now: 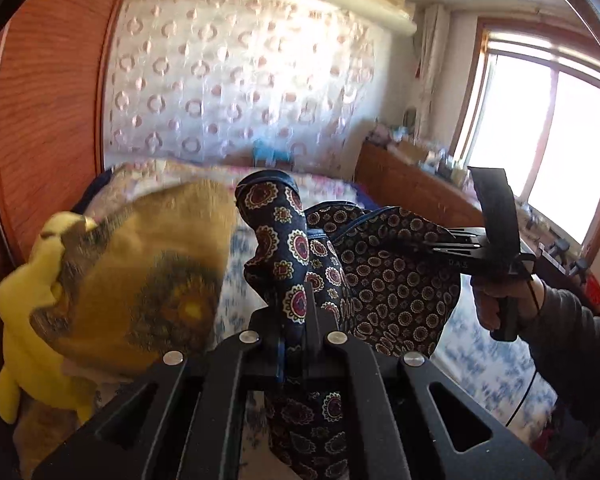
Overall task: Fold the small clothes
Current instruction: 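Carry the folded shirt with both grippers toward the stack beside the wardrobe, then lower the folded shirt onto the clothes stack and open both grippers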
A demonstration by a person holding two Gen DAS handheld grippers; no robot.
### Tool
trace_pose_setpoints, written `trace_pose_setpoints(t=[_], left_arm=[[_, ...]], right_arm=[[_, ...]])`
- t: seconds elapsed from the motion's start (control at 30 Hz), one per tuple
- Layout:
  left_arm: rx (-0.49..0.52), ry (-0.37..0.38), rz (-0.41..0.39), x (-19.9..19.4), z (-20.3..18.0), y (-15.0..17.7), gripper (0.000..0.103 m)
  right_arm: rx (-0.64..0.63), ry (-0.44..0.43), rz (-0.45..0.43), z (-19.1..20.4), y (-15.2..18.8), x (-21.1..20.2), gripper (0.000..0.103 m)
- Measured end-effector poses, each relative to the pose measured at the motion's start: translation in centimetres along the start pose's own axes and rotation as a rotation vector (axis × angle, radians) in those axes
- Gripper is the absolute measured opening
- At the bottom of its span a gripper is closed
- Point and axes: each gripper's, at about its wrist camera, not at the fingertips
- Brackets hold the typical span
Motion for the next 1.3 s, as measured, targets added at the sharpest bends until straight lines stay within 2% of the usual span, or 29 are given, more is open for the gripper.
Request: trace_pose_setpoints(t=[0.17, 0.3, 0.43, 0.53, 0.7, 0.77, 0.8, 0.87, 0.9, 0.93, 0.97, 1.03, 1.07, 1.1, 1.3], left_arm=[[-0.047, -0.077, -0.1, -2.2, 2.0, -1.8, 0.006], [-0.129, -0.158, -0.142, -2.6, 5.5, -2.6, 0.006], [-0.205, -0.218, -0.144, -2.1, 8.1, -1.5, 0.006], [-0.244, -0.271, -0.12, -0.8, 9.8, -0.4, 0.006], [-0.301, -0.361, -0.067, 1.0, 12.2, 1.0, 0.006], [-0.305, -0.366, -0.062, 1.0, 12.7, 1.4, 0.007], [-0.307, -0.375, -0.059, 1.0, 12.9, 1.5, 0.01], [-0.307, -0.382, -0.054, 0.8, 12.8, 1.8, 0.02], [-0.303, -0.384, -0.055, 0.6, 12.6, 1.9, 0.028], [-0.3, -0.389, -0.06, 0.4, 12.6, 2.0, 0.037], [-0.297, -0.394, -0.066, 0.1, 12.4, 2.0, 0.042], [-0.282, -0.397, -0.079, -0.7, 12.0, 2.1, 0.056], [-0.271, -0.404, -0.083, -1.0, 11.5, 2.0, 0.063], [-0.253, -0.412, -0.09, -1.3, 11.2, 1.9, 0.079], [-0.148, -0.453, -0.114, -3.0, 8.9, 1.0, 0.088]], right_arm=[[-0.084, 0.033, -0.11, 1.7, -5.1, -2.9, 0.009], [-0.181, 0.047, -0.165, 4.3, -10.4, -2.2, 0.009], [-0.284, 0.049, -0.172, 8.2, -15.7, 1.7, 0.009], [-0.364, 0.05, -0.15, 11.4, -18.9, 6.2, 0.009], [-0.394, 0.043, -0.086, 16.1, -21.5, 13.2, 0.011], [-0.369, 0.047, -0.099, 16.3, -22.3, 14.2, 0.011], [-0.355, 0.039, -0.111, 16.7, -22.4, 14.5, 0.012], [-0.325, 0.042, -0.11, 16.4, -22.7, 14.6, 0.032], [-0.308, 0.037, -0.107, 16.4, -22.7, 14.5, 0.052], [-0.299, 0.034, -0.114, 16.1, -22.5, 14.0, 0.061], [-0.293, 0.035, -0.129, 15.7, -22.4, 13.7, 0.063], [-0.276, 0.045, -0.145, 15.0, -22.3, 13.0, 0.073], [-0.266, 0.05, -0.144, 14.7, -21.8, 12.6, 0.074], [-0.255, 0.05, -0.138, 14.6, -21.4, 12.5, 0.074], [-0.208, 0.035, -0.143, 14.8, -18.7, 9.3, 0.078]])
Point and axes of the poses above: each gripper's, at about its wrist camera, not at the fingertips, and x roughly the way its jaws point, z to its left, y to its underside, and after that the axes turned 5 degrees about z, right-handed
